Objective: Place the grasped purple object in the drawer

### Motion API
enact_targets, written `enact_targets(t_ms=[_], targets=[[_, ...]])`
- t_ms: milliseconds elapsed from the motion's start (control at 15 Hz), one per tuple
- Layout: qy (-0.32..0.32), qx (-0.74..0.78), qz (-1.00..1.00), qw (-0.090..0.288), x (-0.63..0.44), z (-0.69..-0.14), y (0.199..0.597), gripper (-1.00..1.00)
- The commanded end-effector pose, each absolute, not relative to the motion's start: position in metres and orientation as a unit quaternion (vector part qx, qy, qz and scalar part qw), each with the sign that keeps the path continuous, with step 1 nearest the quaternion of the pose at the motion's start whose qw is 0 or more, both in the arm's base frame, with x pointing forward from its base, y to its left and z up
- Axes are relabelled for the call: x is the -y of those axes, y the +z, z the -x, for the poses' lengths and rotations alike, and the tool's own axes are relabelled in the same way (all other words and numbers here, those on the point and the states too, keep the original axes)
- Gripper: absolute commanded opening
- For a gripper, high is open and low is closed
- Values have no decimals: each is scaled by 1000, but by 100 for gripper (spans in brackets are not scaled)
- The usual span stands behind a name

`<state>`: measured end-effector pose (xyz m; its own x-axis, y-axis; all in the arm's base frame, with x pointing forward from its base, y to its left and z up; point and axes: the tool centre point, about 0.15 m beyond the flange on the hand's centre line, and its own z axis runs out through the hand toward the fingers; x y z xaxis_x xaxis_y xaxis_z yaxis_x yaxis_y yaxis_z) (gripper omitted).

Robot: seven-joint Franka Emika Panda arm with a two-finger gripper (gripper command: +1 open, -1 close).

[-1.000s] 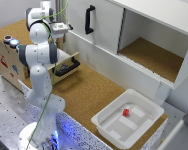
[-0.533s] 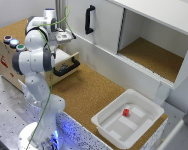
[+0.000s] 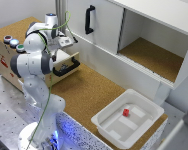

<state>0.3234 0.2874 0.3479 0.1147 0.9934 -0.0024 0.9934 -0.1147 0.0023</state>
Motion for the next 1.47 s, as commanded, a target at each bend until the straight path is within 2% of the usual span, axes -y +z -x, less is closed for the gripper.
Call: enact_targets(t_ms=[0, 133, 200, 533, 1067, 1400], targets=[[42, -682, -729, -34, -296, -334, 330, -100], [36, -686, -726, -39, -299, -337, 329, -100], [38, -679, -732, -33, -298, -339, 331, 100], [29, -678, -734, -22, -300, -340, 347, 100], [70, -698, -713, -2, -351, -348, 472, 100], [52, -691, -721, -15, -398, -356, 497, 100]])
